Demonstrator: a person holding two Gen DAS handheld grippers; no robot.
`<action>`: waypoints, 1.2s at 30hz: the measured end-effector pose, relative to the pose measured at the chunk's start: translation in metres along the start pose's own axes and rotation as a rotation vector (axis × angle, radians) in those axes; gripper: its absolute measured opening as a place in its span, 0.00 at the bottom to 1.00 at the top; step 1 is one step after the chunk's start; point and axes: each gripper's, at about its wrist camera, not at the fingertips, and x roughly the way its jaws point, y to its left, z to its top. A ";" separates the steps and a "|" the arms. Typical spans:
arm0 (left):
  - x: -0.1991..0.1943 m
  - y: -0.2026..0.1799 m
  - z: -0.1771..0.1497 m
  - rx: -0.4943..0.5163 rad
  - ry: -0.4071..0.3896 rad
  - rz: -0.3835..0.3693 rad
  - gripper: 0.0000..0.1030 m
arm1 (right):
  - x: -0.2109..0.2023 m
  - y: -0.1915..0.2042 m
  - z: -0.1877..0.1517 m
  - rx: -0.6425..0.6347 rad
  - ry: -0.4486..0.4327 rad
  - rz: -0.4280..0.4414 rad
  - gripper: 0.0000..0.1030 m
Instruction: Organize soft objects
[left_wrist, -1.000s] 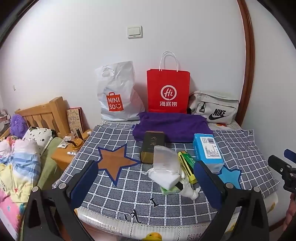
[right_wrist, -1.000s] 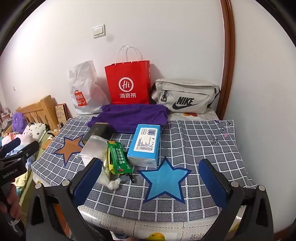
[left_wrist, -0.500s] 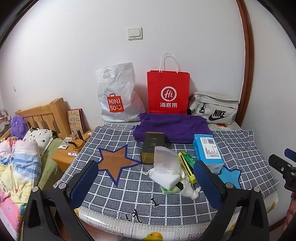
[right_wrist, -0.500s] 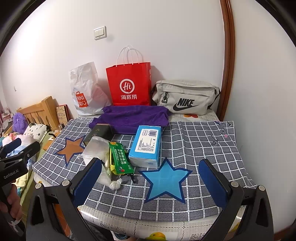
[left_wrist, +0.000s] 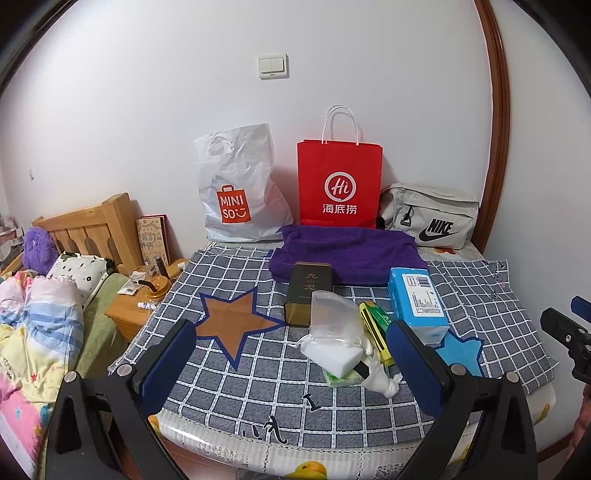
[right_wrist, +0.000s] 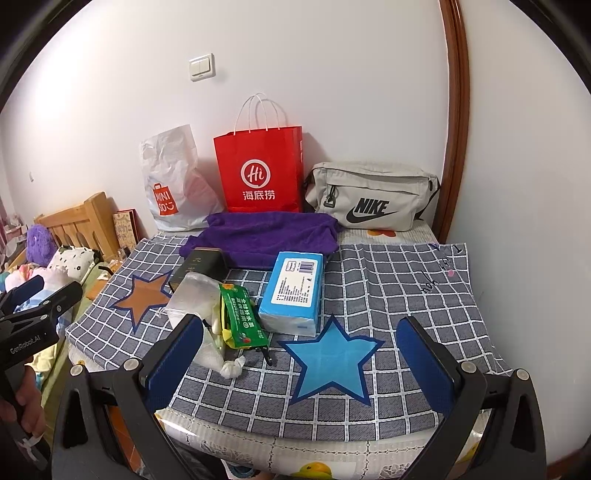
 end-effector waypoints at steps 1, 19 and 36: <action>0.000 0.000 0.000 0.000 0.000 0.000 1.00 | 0.000 0.000 0.000 0.000 -0.001 0.000 1.00; 0.000 0.003 0.001 0.001 -0.002 0.000 1.00 | -0.006 0.003 -0.001 -0.010 -0.011 0.005 1.00; -0.004 0.002 0.005 0.005 -0.014 0.014 1.00 | -0.007 0.004 -0.002 -0.015 -0.018 0.010 1.00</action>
